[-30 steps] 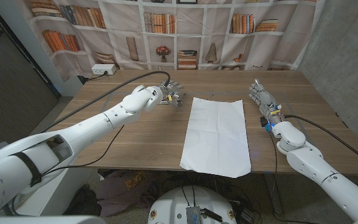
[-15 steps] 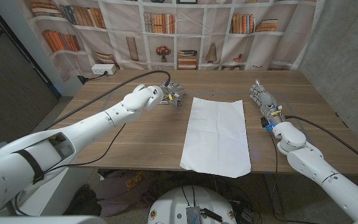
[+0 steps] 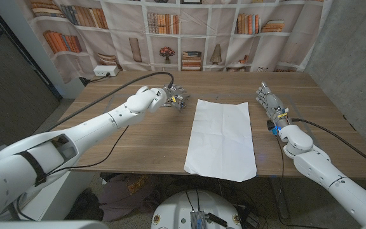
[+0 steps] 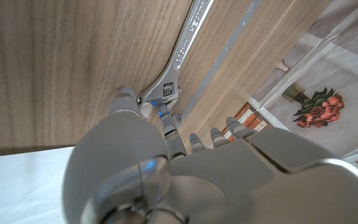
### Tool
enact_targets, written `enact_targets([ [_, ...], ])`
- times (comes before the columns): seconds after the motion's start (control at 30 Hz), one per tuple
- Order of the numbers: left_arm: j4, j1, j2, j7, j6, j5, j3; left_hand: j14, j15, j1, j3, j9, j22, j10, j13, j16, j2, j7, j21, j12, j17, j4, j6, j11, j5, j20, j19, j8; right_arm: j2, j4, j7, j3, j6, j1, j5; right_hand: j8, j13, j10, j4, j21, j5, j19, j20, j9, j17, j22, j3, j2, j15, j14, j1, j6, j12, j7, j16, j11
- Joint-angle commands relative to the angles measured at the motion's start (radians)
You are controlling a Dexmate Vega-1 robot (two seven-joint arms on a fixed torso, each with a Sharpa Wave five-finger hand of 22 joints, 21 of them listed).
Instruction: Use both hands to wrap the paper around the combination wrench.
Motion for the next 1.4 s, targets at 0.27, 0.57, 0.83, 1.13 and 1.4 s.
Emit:
enact_targets([
  [0.27, 0.008, -0.004, 0.008, 0.025, -0.016, -0.039, 0.002, -0.080, -0.006, 0.026, 0.002, 0.003, 0.002, 0.040, -0.001, 0.013, 0.008, 0.009, 0.017, 0.011, -0.001, -0.009, 0.146, -0.005, -0.040, 0.007, 0.019, 0.044, 0.006, 0.005, -0.015, -0.003, -0.004, 0.003, -0.004, -0.001, 0.003, -0.003, -0.008, -0.001, -0.002, -0.005, 0.003, 0.002, 0.003, 0.002, 0.003, 0.003, -0.004, -0.007, -0.006, -0.003, -0.003, -0.004, 0.005, 0.002],
  [0.57, -0.003, 0.005, 0.022, 0.018, -0.015, -0.028, 0.007, -0.074, -0.004, 0.046, 0.010, 0.001, 0.001, 0.053, -0.002, 0.013, 0.013, 0.043, 0.016, 0.012, 0.000, -0.017, 0.201, -0.007, -0.056, 0.010, 0.022, 0.060, 0.011, 0.000, -0.031, -0.002, -0.005, -0.001, -0.008, -0.001, 0.003, -0.003, -0.009, -0.001, -0.002, -0.005, 0.004, 0.002, 0.003, 0.002, 0.004, 0.003, -0.007, -0.005, -0.006, -0.003, -0.003, -0.003, 0.006, 0.000],
  [0.83, -0.007, 0.010, 0.026, 0.000, -0.017, -0.025, 0.011, -0.080, 0.003, 0.096, 0.038, 0.007, 0.001, 0.039, -0.002, 0.008, 0.027, 0.069, 0.013, 0.004, -0.002, -0.042, 0.163, 0.012, -0.075, 0.016, 0.014, 0.045, 0.012, -0.009, -0.036, -0.003, -0.007, -0.009, -0.008, -0.001, 0.003, -0.003, -0.010, -0.001, -0.002, -0.005, 0.005, 0.002, 0.003, 0.002, 0.005, 0.003, -0.006, -0.006, -0.006, -0.004, -0.003, -0.004, 0.005, 0.000],
  [1.13, -0.013, 0.016, 0.030, -0.010, -0.022, -0.018, 0.013, -0.095, -0.002, 0.121, 0.047, 0.019, 0.002, 0.026, -0.001, 0.003, 0.012, 0.096, 0.009, -0.003, -0.001, -0.057, 0.163, 0.009, -0.117, 0.006, 0.001, 0.052, 0.015, -0.013, -0.039, -0.001, -0.005, -0.016, -0.004, -0.001, 0.003, -0.003, -0.012, -0.001, -0.002, -0.005, 0.009, 0.002, 0.002, 0.002, 0.006, 0.003, -0.005, -0.007, -0.004, -0.004, -0.003, -0.005, 0.005, -0.001],
  [1.4, -0.016, 0.022, 0.032, -0.007, -0.026, -0.011, 0.012, -0.085, 0.013, 0.139, 0.065, 0.031, 0.002, 0.039, 0.000, 0.009, 0.026, 0.104, 0.014, 0.001, 0.001, -0.059, 0.194, 0.019, -0.147, 0.023, 0.012, 0.072, 0.019, -0.018, -0.043, 0.006, -0.005, -0.021, 0.005, -0.002, 0.003, -0.002, -0.012, -0.001, -0.001, -0.005, 0.008, 0.002, 0.002, 0.002, 0.007, 0.004, -0.006, -0.008, -0.004, -0.006, -0.003, -0.005, 0.005, 0.000],
])
